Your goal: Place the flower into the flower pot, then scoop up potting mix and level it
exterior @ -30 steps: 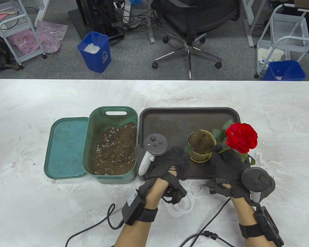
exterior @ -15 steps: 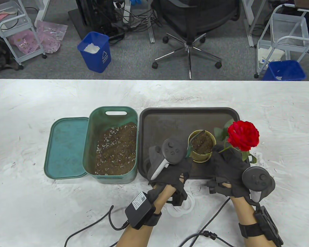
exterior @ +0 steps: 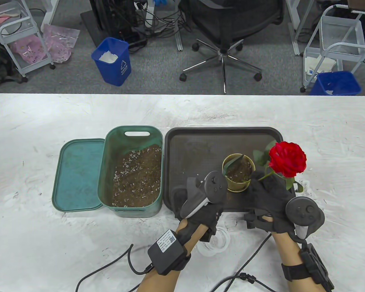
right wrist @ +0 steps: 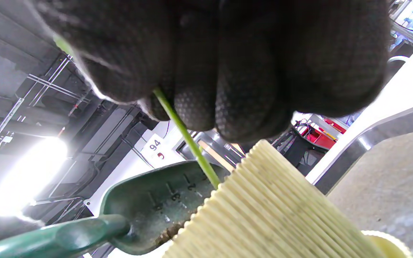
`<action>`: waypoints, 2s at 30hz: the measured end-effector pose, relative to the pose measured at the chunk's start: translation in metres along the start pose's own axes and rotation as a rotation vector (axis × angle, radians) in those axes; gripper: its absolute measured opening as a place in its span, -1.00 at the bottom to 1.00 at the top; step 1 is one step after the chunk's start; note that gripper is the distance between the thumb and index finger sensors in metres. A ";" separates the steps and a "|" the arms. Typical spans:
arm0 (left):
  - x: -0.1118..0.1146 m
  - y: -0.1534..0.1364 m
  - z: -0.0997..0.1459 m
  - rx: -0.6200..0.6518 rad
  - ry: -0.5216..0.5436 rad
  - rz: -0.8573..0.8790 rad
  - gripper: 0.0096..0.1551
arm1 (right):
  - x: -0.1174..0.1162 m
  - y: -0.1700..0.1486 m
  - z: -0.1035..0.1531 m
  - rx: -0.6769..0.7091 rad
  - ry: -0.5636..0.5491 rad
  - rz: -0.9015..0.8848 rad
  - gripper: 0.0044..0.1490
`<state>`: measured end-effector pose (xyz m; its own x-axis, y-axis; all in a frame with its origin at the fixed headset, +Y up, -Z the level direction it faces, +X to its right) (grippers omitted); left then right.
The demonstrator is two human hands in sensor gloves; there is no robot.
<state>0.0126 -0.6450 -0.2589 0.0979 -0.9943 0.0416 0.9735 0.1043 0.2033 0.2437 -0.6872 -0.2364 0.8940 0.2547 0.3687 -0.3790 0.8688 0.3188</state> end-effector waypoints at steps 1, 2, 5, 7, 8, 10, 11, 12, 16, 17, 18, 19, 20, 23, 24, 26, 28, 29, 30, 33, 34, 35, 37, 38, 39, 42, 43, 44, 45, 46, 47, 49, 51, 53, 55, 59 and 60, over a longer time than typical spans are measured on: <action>-0.001 -0.001 0.000 -0.003 0.007 -0.002 -0.38 | 0.000 0.000 0.000 0.000 0.000 0.000 -0.54; -0.003 -0.003 0.001 -0.007 0.012 0.002 -0.38 | 0.000 0.001 0.000 -0.003 0.000 -0.001 -0.55; -0.007 -0.008 0.002 -0.009 0.023 0.050 -0.38 | 0.000 0.001 0.000 0.000 0.001 0.001 -0.55; -0.011 -0.013 0.002 -0.009 0.041 0.085 -0.38 | 0.000 0.001 0.000 0.001 0.001 0.002 -0.54; -0.013 -0.015 0.002 -0.015 0.047 0.094 -0.38 | 0.000 0.001 0.000 0.002 0.002 0.002 -0.55; -0.021 -0.020 0.004 -0.022 0.073 0.108 -0.39 | 0.000 0.001 0.000 0.002 0.002 0.004 -0.55; -0.028 -0.024 0.007 -0.028 0.087 0.140 -0.39 | 0.000 0.001 0.000 0.002 0.003 0.004 -0.55; -0.034 -0.027 0.010 -0.029 0.101 0.177 -0.39 | 0.000 0.001 0.000 0.001 0.003 0.005 -0.55; -0.067 -0.043 0.024 -0.017 0.127 0.216 -0.39 | 0.001 0.002 0.000 0.012 0.011 0.018 -0.55; -0.077 -0.049 0.027 -0.020 0.126 0.199 -0.39 | 0.000 0.002 0.000 0.012 0.012 0.016 -0.55; -0.086 -0.054 0.029 -0.031 0.131 0.187 -0.39 | 0.000 0.002 0.000 0.013 0.012 0.016 -0.55; -0.101 -0.064 0.032 -0.045 0.134 0.164 -0.39 | -0.001 0.002 0.000 0.015 0.013 0.020 -0.55; -0.109 -0.070 0.033 -0.056 0.130 0.154 -0.39 | -0.001 0.002 0.000 0.016 0.013 0.020 -0.55; -0.132 -0.100 0.034 -0.134 0.107 0.130 -0.39 | -0.001 0.002 0.001 0.014 0.013 0.019 -0.55; -0.138 -0.114 0.032 -0.183 0.097 0.105 -0.39 | -0.002 0.001 0.001 0.013 0.013 0.017 -0.55; -0.143 -0.132 0.030 -0.251 0.084 0.070 -0.39 | -0.002 0.002 0.001 0.012 0.014 0.016 -0.55; -0.144 -0.151 0.027 -0.322 0.062 0.056 -0.39 | -0.002 0.001 0.001 0.012 0.015 0.015 -0.55; -0.143 -0.162 0.023 -0.361 0.038 0.046 -0.39 | -0.002 0.001 0.001 0.011 0.015 0.014 -0.55; -0.141 -0.167 0.021 -0.385 0.025 0.040 -0.39 | -0.003 0.001 0.001 0.011 0.015 0.013 -0.55; -0.129 -0.185 0.008 -0.475 -0.053 -0.012 -0.39 | -0.003 0.001 0.001 0.010 0.016 0.012 -0.55; -0.122 -0.190 0.002 -0.507 -0.093 -0.022 -0.39 | -0.003 0.001 0.001 0.010 0.016 0.011 -0.55; -0.115 -0.193 -0.003 -0.533 -0.132 -0.036 -0.39 | -0.003 0.001 0.001 0.010 0.016 0.011 -0.55; -0.099 -0.200 -0.016 -0.583 -0.225 -0.061 -0.39 | -0.002 0.001 0.001 0.009 0.015 0.010 -0.55; -0.092 -0.202 -0.020 -0.601 -0.267 -0.073 -0.39 | -0.002 0.001 0.001 0.009 0.015 0.011 -0.55; -0.080 -0.206 -0.027 -0.624 -0.342 -0.098 -0.38 | -0.002 0.001 0.001 0.009 0.015 0.011 -0.55; -0.054 -0.217 -0.040 -0.686 -0.418 -0.074 -0.38 | -0.002 0.001 0.001 0.010 0.015 0.012 -0.55; -0.047 -0.220 -0.043 -0.699 -0.444 -0.073 -0.38 | -0.002 0.001 0.000 0.011 0.016 0.013 -0.55; -0.040 -0.224 -0.045 -0.712 -0.466 -0.071 -0.38 | -0.002 0.001 0.000 0.012 0.016 0.013 -0.55; -0.033 -0.228 -0.048 -0.727 -0.483 -0.068 -0.38 | -0.002 0.001 0.000 0.012 0.016 0.013 -0.55; -0.028 -0.231 -0.049 -0.738 -0.493 -0.068 -0.38 | -0.002 0.001 0.000 0.012 0.016 0.013 -0.55; -0.023 -0.235 -0.050 -0.753 -0.503 -0.063 -0.38 | -0.002 0.001 0.000 0.012 0.016 0.012 -0.55; -0.016 -0.241 -0.052 -0.769 -0.523 -0.050 -0.37 | -0.002 0.001 0.000 0.012 0.016 0.012 -0.55; -0.010 -0.246 -0.053 -0.775 -0.557 -0.014 -0.37 | -0.002 0.001 0.000 0.012 0.016 0.012 -0.55; -0.003 -0.250 -0.053 -0.778 -0.584 0.051 -0.37 | -0.002 0.001 0.000 0.013 0.016 0.013 -0.55; 0.002 -0.251 -0.054 -0.769 -0.615 0.086 -0.38 | -0.002 0.001 0.000 0.014 0.016 0.013 -0.55; 0.006 -0.251 -0.054 -0.737 -0.638 0.163 -0.38 | -0.002 0.001 0.000 0.012 0.015 0.012 -0.55; 0.007 -0.251 -0.054 -0.729 -0.644 0.171 -0.38 | -0.002 0.001 0.000 0.012 0.015 0.012 -0.55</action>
<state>-0.2201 -0.6794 -0.3627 0.3289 -0.7430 0.5829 0.8667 -0.0077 -0.4988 0.2413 -0.6871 -0.2367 0.8928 0.2718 0.3591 -0.3927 0.8603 0.3252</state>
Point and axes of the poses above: the tracker on the back of each hand, its own y axis roughly to the thumb side, its own z axis roughly from the fingertips to the wrist, x = y × z, the point moved 2 cm from there along -z, roughly from the wrist to the fingertips, and after that the axes turned 15 degrees about -z, right-handed, at the moved point
